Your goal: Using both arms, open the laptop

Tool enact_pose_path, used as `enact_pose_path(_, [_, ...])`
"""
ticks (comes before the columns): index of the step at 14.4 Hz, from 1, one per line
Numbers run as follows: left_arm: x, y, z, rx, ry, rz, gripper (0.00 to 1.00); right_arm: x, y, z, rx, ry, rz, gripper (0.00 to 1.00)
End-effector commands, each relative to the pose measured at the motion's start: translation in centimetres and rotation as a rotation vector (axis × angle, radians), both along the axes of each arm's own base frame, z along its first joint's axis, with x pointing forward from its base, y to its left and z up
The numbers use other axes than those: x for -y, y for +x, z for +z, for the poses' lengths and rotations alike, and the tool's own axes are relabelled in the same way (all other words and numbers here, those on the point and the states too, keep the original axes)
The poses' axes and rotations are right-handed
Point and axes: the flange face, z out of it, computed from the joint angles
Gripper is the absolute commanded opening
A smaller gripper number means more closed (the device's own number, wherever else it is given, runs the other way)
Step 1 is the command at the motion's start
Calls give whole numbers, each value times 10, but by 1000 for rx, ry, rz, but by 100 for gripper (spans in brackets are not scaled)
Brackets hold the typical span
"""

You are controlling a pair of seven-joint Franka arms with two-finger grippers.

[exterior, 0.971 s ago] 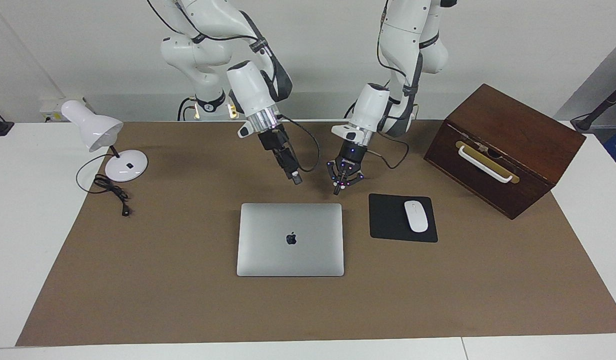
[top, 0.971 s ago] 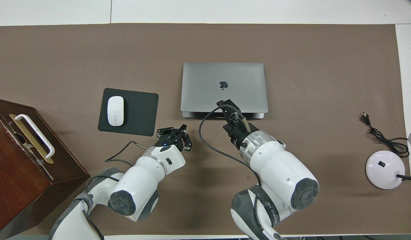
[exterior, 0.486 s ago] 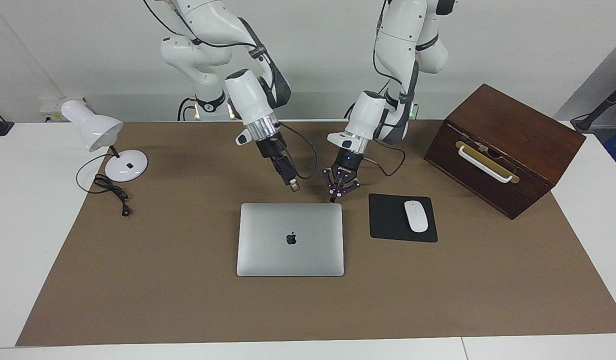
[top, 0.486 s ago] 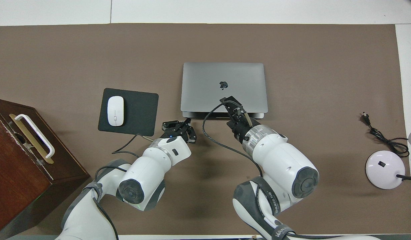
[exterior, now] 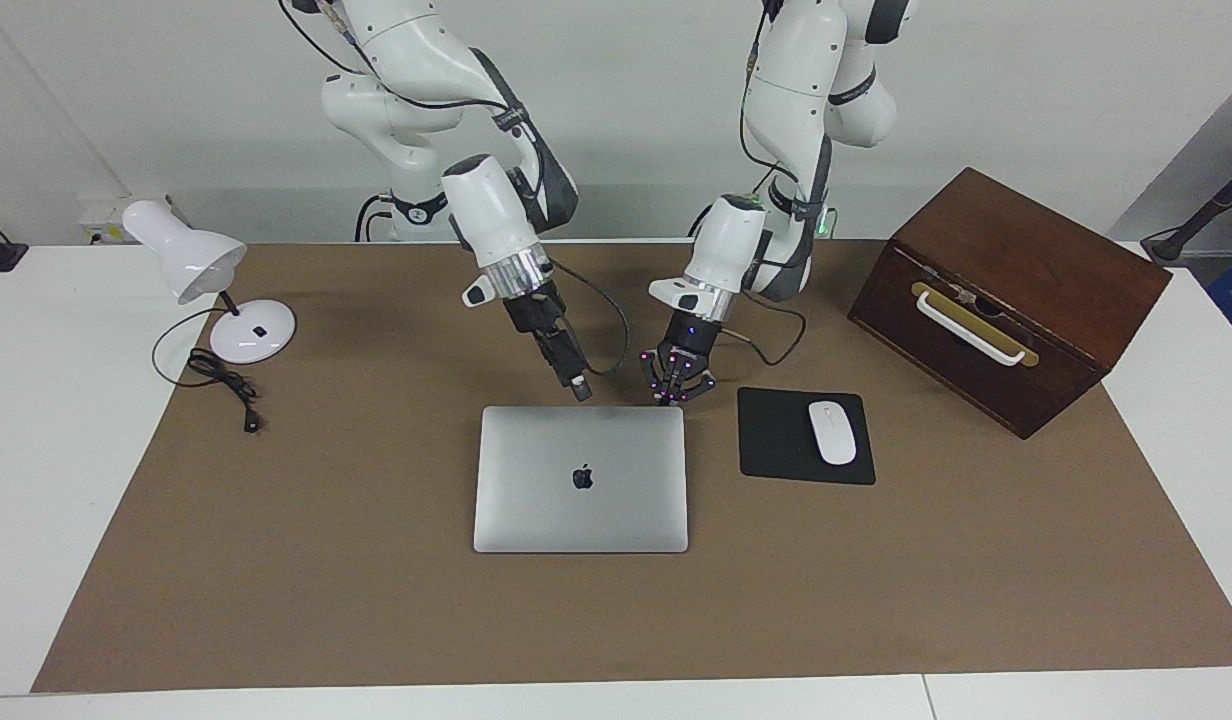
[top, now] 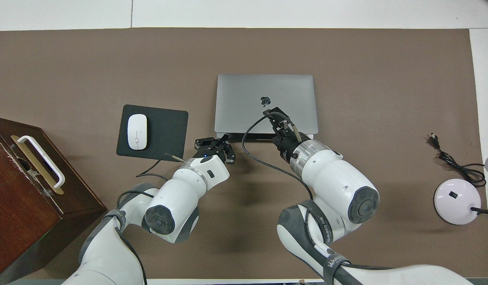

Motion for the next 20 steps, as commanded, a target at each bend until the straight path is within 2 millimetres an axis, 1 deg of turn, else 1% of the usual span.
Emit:
enact_pose_path(1, [1,8,1,17,-19,20,0,-1,20,-5,23,19,6,100])
enact_pose_path(2, [1,9,1,18,-20,23,0,-1,23,-8,23,25,3,100])
enact_pose_path(4, [1,11,-4,14,-15,25,0,-2,21,-14,21,29,0,100])
enact_pose_path(6, [2,13,-9,9,-12,26,0,-9,11,-19,2,43,-6,100])
enact_pose_path(10, [2,16,-12,9,-10,29,0,-17,-6,-26,-26,66,-25,100])
enact_pose_path(12, [-2,19,-12,14,-2,26,0,-18,-13,-30,-31,64,-24,100])
enact_pose_path(14, [-3,19,-14,14,4,22,0,-20,-21,-39,-17,69,-21,100])
enact_pose_path(15, [-3,19,-17,13,13,15,0,-20,-22,-41,-18,70,-21,100])
enact_pose_path(20, [-3,19,-19,15,22,6,0,-18,-18,-43,-11,54,-6,100])
